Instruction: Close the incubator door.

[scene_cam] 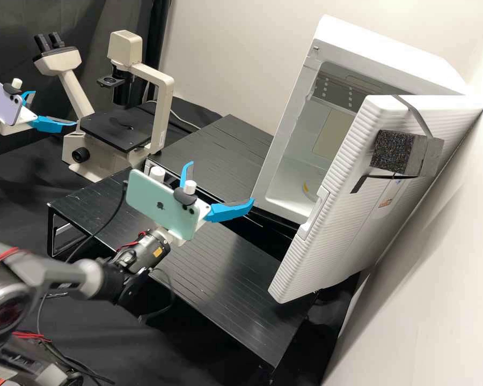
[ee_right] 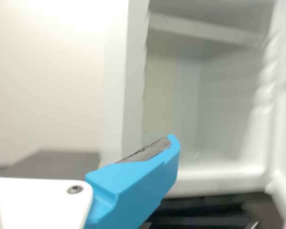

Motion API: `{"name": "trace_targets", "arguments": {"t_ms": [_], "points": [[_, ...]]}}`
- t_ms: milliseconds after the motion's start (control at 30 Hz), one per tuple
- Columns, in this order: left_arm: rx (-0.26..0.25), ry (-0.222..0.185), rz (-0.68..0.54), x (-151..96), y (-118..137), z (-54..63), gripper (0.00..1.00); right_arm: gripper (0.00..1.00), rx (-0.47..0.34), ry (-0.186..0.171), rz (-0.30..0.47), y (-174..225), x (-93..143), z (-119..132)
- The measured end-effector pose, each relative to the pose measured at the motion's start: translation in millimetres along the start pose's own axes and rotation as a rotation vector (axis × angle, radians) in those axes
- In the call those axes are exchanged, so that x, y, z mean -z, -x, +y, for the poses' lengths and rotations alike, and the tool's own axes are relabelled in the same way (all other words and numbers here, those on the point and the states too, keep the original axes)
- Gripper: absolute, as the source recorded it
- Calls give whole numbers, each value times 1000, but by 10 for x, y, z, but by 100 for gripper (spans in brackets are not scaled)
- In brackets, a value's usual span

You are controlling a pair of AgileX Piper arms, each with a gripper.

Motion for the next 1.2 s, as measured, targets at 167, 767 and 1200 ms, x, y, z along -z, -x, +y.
{"name": "trace_targets", "arguments": {"t_ms": [167,767,1200], "points": [[0,0,0,0,0,0,100,100,-130,-4,13,232,8,337],[0,0,0,0,0,0,100,100,-375,-7,-209,556,-483,816],[0,0,0,0,0,0,100,100,-309,11,-357,246,-859,656]]}}
